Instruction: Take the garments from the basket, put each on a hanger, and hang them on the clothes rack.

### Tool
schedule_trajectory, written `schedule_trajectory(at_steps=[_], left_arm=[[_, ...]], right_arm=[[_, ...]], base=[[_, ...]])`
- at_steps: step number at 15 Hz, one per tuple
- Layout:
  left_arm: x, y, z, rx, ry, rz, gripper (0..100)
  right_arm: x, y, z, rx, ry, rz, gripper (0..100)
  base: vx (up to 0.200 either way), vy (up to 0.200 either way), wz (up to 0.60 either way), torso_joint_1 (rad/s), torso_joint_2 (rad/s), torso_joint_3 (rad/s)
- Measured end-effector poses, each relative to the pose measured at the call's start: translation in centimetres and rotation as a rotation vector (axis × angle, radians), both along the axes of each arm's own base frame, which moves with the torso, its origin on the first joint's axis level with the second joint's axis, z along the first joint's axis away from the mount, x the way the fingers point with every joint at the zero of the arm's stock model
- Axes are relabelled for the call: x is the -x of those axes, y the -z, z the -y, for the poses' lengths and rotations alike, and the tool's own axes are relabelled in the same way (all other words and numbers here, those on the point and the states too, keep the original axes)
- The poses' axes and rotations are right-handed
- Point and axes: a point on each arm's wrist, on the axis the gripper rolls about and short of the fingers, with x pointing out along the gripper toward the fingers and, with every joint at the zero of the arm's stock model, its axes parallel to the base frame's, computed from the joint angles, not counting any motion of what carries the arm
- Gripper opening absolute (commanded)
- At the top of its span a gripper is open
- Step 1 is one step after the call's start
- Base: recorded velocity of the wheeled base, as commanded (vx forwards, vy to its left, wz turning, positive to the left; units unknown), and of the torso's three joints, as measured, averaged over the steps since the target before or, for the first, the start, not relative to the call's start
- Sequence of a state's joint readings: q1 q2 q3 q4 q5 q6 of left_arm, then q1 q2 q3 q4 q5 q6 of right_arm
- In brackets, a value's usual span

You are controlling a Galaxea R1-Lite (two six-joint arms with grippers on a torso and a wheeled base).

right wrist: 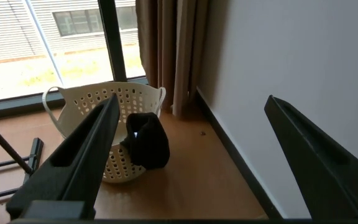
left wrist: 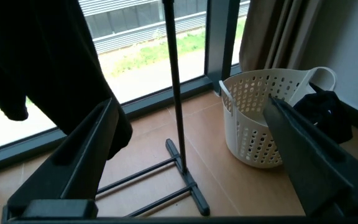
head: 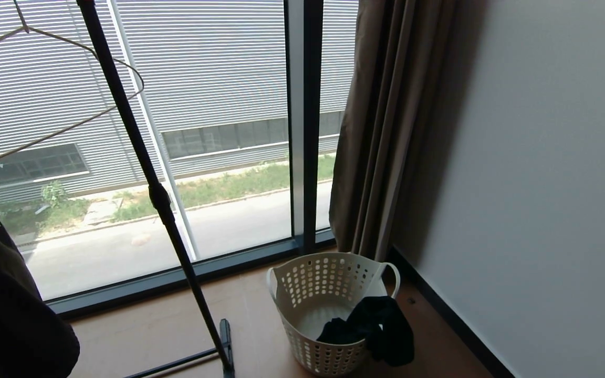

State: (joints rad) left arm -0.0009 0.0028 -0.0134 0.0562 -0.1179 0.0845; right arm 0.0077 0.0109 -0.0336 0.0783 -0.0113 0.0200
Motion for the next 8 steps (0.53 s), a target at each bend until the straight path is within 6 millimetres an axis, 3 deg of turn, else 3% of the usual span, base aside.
schedule_trajectory(at_steps=[5,8], left_arm=[[0.00,-0.01,0.01,-0.020,0.003,0.005,100],[-0.01,0.01,0.01,-0.015,0.005,0.003,100]], right_arm=[[0.00,0.00,0.00,0.001,0.000,0.000,100],[0.00,0.00,0.00,0.001,-0.001,0.000,100]], base=[[0.000,0.000,0.00,0.000,0.00,0.000],[0.000,0.000,0.00,-0.017,0.28,0.250]])
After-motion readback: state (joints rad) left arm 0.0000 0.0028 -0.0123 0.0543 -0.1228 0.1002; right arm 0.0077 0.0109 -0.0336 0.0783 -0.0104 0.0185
